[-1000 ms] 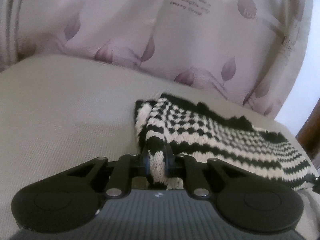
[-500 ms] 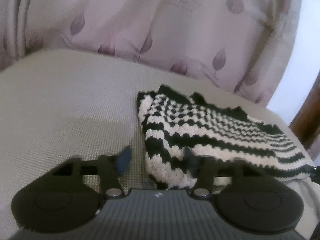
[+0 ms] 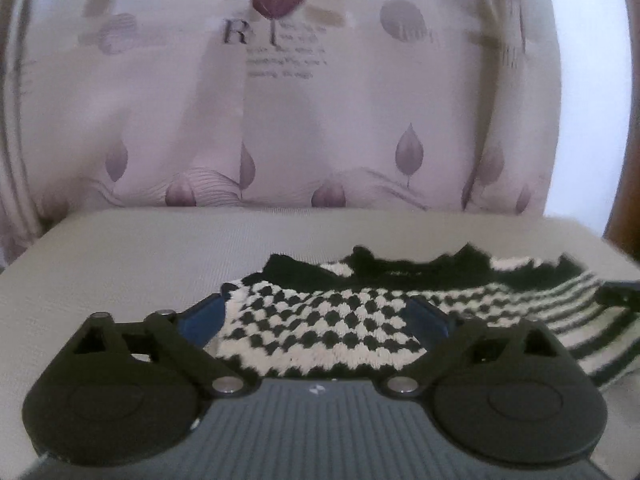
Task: Fold small clothes
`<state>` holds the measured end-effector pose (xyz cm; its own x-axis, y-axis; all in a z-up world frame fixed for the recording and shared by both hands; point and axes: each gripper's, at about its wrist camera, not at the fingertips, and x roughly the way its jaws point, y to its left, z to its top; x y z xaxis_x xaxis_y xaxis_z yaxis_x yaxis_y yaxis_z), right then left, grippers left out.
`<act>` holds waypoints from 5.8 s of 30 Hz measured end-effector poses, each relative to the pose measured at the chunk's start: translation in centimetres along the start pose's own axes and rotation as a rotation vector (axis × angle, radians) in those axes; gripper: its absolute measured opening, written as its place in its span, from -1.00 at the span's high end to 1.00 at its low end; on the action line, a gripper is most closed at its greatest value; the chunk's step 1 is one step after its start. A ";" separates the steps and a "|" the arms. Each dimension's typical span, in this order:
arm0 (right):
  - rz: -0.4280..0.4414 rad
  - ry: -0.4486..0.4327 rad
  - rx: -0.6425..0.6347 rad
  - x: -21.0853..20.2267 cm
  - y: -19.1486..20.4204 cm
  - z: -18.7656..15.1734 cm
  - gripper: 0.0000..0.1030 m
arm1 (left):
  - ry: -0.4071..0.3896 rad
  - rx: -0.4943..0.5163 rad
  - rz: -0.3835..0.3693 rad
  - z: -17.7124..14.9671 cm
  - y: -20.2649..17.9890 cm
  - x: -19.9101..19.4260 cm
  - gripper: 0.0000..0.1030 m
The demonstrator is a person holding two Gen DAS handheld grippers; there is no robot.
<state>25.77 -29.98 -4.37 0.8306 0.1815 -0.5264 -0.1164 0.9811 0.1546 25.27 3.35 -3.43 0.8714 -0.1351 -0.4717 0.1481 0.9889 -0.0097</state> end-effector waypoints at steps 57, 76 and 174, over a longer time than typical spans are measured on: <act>-0.017 0.003 0.013 2.6 -0.2 -2.9 0.48 | 0.115 -0.051 0.111 -2.4 0.0 6.6 -1.00; -0.062 0.008 -0.042 2.9 0.8 -2.9 0.45 | 0.111 -0.045 0.110 -2.4 0.1 6.5 -1.00; -0.046 -0.144 0.148 -0.6 -1.3 -3.3 0.08 | 0.177 -0.134 -0.256 6.4 4.3 6.8 0.66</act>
<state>23.64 -31.10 -7.00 0.9035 0.1147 -0.4129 -0.0037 0.9656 0.2600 34.83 6.25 -1.01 0.7171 -0.3792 -0.5847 0.2787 0.9250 -0.2581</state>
